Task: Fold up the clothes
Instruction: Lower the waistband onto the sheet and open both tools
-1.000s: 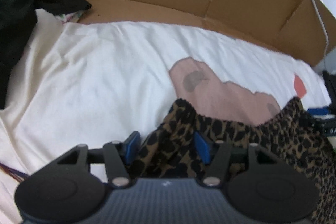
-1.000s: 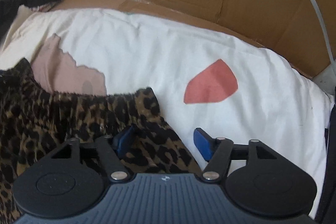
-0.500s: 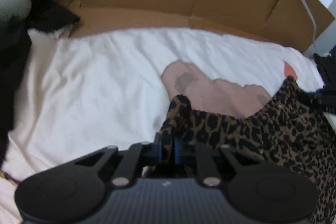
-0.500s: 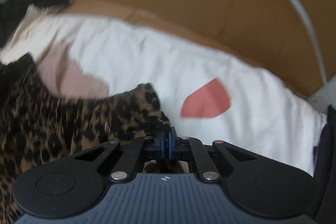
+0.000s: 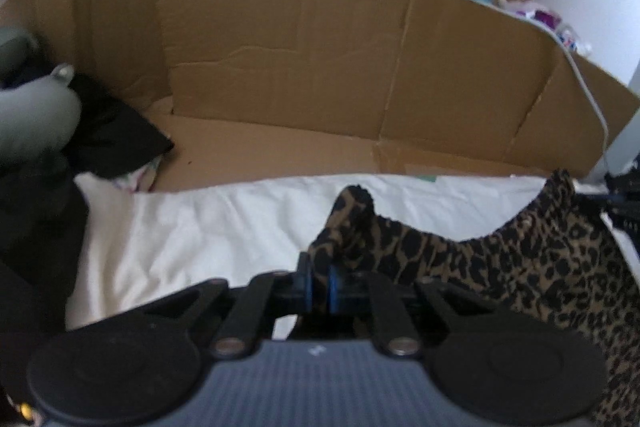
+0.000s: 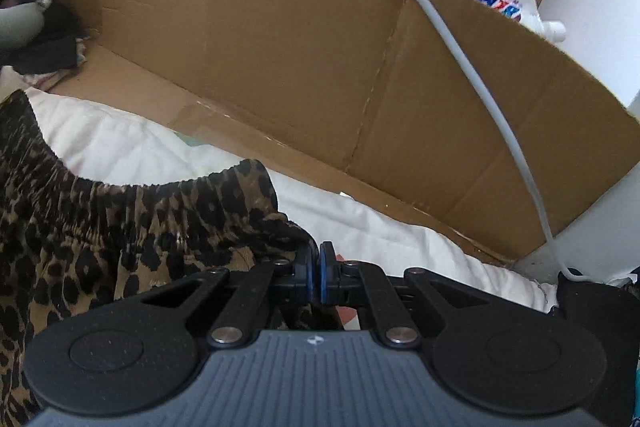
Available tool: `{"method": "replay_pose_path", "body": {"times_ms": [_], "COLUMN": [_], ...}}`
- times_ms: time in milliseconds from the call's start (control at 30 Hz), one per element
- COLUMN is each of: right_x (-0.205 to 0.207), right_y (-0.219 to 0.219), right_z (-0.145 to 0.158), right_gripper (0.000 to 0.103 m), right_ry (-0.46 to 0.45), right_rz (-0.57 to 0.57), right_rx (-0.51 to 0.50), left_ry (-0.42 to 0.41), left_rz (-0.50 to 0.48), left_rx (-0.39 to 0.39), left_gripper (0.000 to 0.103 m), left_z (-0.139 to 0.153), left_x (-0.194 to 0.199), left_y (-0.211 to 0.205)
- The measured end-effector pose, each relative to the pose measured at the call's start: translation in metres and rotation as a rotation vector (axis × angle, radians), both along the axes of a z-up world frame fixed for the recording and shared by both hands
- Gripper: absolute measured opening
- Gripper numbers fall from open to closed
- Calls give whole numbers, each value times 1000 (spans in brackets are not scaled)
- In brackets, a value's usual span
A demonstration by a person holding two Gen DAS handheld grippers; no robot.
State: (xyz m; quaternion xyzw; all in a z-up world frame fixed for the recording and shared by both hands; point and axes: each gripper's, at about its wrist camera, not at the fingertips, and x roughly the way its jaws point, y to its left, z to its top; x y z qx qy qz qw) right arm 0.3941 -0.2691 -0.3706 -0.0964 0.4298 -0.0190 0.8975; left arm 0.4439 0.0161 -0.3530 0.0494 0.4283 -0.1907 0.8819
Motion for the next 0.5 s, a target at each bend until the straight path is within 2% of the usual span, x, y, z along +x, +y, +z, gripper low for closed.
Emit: {"method": "replay_pose_path", "body": {"times_ms": [100, 133, 233, 300, 333, 367, 400, 500], "right_x": [7, 9, 7, 0, -2, -4, -6, -16], "right_y": [-1, -3, -12, -19, -21, -26, -31, -42], "right_z": [-13, -19, -25, -21, -21, -18, -15, -6], "right_gripper": [3, 4, 10, 25, 39, 44, 48, 48], "right_ry": [33, 52, 67, 59, 59, 57, 58, 77], "right_rz": [6, 48, 23, 14, 10, 1, -11, -26], "right_rx": [-11, 4, 37, 38, 40, 52, 72, 123], "left_ry": [26, 48, 65, 61, 61, 60, 57, 57], "left_rz": [4, 14, 83, 95, 90, 86, 88, 103], "left_rx": [23, 33, 109, 103, 87, 83, 90, 78], "left_gripper": [11, 14, 24, 42, 45, 48, 48, 49], "left_z": [-15, -21, -30, -28, -26, -24, -22, -11], "left_x": [7, 9, 10, 6, 3, 1, -2, -13], "left_y": [-4, -4, -2, 6, 10, 13, 15, 21]}}
